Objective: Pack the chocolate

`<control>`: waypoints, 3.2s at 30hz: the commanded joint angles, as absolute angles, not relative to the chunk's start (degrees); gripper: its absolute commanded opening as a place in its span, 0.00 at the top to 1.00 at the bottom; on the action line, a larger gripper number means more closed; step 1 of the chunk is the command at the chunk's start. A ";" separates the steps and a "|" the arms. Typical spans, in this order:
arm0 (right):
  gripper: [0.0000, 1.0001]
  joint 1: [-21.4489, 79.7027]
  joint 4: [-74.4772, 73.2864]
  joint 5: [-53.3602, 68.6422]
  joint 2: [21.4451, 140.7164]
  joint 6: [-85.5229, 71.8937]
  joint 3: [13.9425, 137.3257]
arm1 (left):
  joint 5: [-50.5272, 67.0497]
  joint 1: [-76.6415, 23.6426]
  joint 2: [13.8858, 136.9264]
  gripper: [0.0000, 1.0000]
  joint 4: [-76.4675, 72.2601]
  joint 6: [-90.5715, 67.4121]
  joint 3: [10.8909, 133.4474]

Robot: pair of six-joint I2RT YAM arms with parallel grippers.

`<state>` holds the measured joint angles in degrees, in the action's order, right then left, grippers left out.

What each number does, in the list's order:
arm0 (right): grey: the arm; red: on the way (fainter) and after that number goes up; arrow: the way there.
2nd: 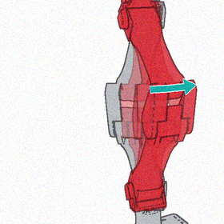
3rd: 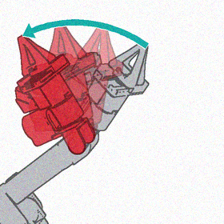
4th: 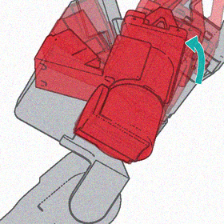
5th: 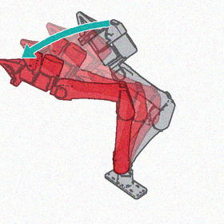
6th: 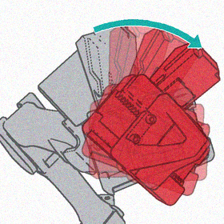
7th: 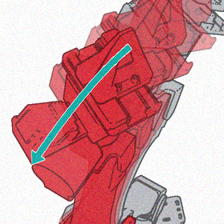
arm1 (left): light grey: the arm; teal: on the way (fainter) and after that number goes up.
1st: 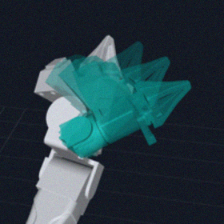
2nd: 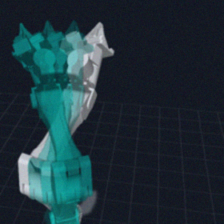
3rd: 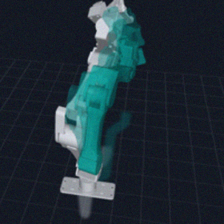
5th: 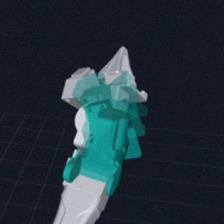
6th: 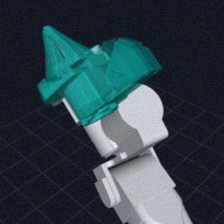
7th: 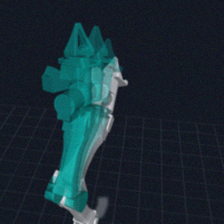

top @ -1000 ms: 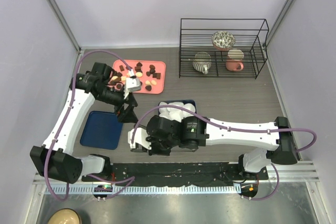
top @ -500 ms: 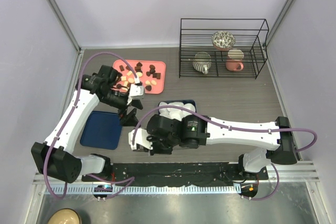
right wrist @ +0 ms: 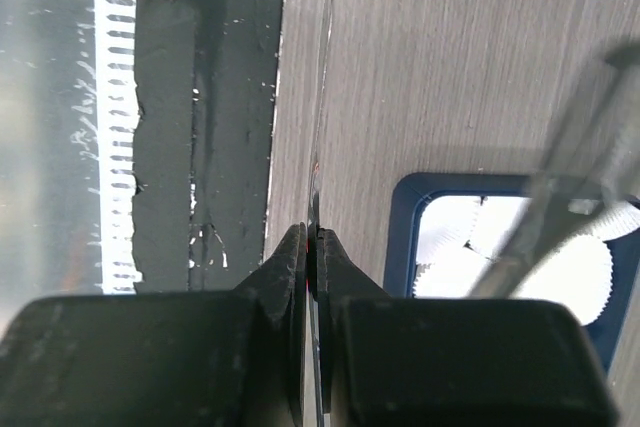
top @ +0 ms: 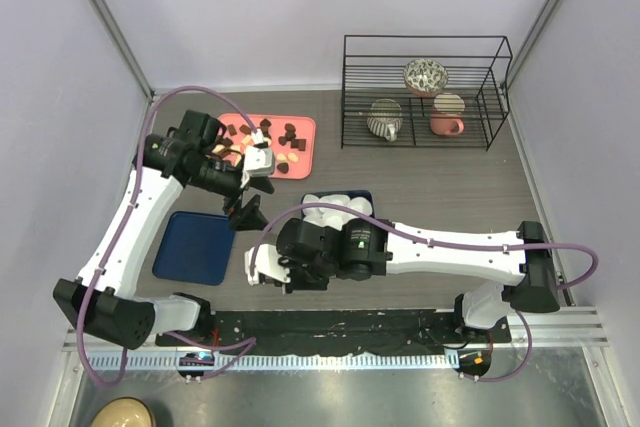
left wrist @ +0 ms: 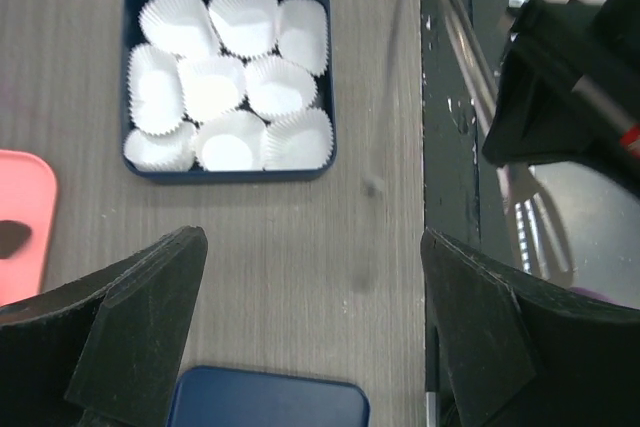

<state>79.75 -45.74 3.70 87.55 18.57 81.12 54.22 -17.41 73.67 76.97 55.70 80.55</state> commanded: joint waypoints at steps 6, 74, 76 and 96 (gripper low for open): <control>0.99 79.45 -45.53 0.26 87.01 20.21 83.06 | 58.71 -17.67 73.65 0.04 95.10 51.06 83.77; 0.04 72.96 -34.11 -13.81 74.81 12.85 91.06 | 69.68 -14.88 80.76 1.00 54.15 15.74 73.99; 0.02 70.58 -28.76 -11.87 68.49 8.10 86.16 | 74.67 -11.97 81.65 1.00 51.26 11.88 75.49; 0.00 27.88 36.24 27.74 60.63 -48.34 48.44 | 78.66 2.20 79.01 1.00 -55.40 -85.32 61.35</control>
<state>39.31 7.62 8.56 57.74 -24.64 54.33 77.47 1.34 78.41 -21.82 -57.98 61.87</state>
